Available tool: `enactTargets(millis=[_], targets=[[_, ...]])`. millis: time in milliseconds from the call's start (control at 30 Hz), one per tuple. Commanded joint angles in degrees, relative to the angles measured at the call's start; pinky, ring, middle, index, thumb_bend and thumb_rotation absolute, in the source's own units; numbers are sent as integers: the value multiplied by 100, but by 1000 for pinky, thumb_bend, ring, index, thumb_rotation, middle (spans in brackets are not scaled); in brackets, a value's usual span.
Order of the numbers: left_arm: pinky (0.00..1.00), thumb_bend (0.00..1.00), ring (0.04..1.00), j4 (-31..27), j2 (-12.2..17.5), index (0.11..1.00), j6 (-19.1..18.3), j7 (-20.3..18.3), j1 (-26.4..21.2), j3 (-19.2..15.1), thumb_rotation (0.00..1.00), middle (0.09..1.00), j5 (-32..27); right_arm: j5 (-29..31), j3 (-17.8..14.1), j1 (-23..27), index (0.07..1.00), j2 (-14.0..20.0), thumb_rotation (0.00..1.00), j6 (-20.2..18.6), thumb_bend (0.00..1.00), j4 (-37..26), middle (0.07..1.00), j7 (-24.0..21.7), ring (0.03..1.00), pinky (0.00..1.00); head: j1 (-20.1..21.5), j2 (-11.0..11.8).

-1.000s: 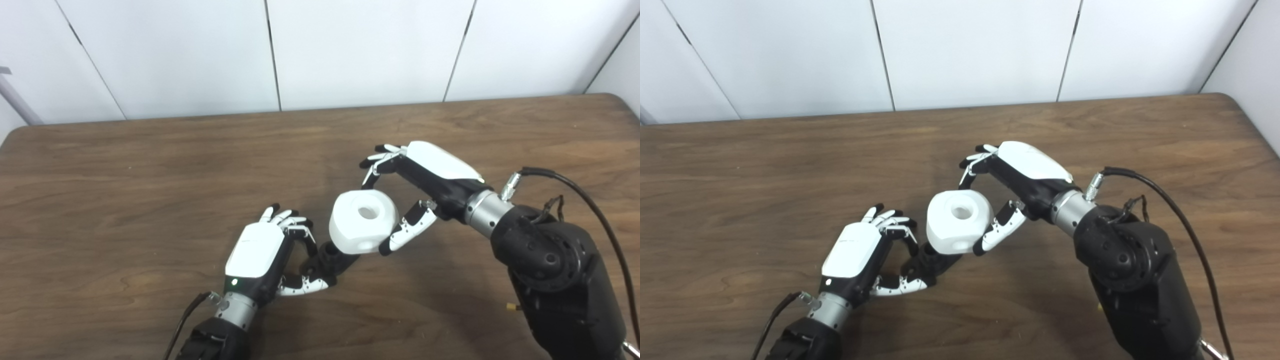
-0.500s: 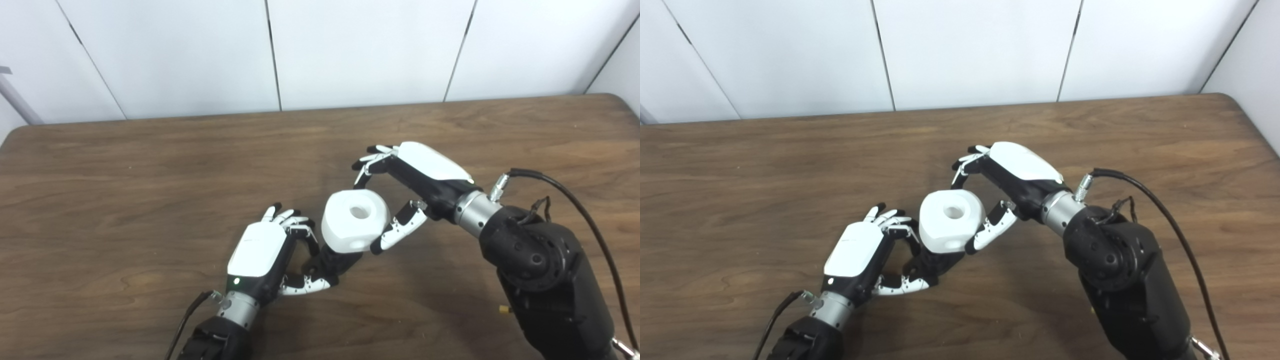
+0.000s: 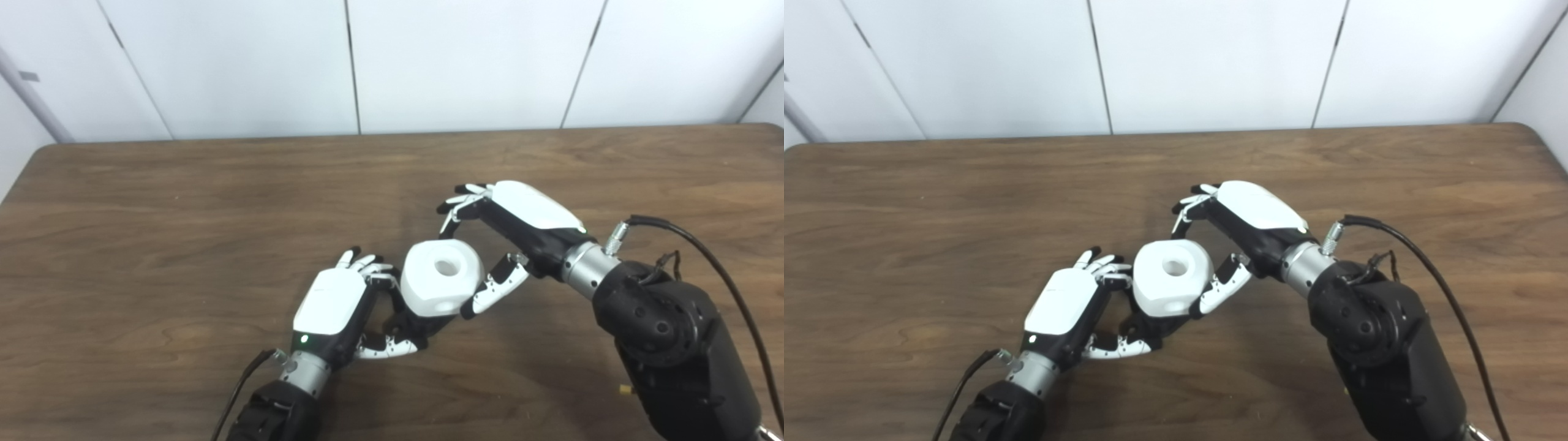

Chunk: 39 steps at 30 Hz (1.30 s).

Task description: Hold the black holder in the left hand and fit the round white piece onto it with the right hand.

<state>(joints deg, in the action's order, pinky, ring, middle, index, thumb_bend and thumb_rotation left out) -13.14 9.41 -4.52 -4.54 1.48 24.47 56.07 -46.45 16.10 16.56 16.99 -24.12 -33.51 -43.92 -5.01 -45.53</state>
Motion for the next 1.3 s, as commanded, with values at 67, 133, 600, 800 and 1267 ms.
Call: enactTargets(millis=[67,133,600,800,1267], targets=[[996,523,885,84,-60,485,-2,-68,-32,113,55,783,109,40,-9,186,481,-37,138,131,525,-98,845,206,964,1000,-53,1],[990,523,883,101,-66,485,-2,-54,-38,121,55,782,135,53,2,177,482,-35,138,129,525,-84,845,220,965,1000,-67,3],[988,523,888,166,-80,486,-3,-15,-65,138,55,785,129,36,70,173,482,-90,137,18,525,-77,848,235,980,1000,-93,15],[987,523,886,158,-74,486,-9,-10,-61,144,55,783,136,38,80,139,482,-114,137,15,525,-90,845,223,979,1000,-93,15],[995,523,887,80,-68,485,-16,-42,-41,131,55,785,95,-21,118,67,483,-87,137,40,525,-80,847,192,971,1000,-48,-45]])
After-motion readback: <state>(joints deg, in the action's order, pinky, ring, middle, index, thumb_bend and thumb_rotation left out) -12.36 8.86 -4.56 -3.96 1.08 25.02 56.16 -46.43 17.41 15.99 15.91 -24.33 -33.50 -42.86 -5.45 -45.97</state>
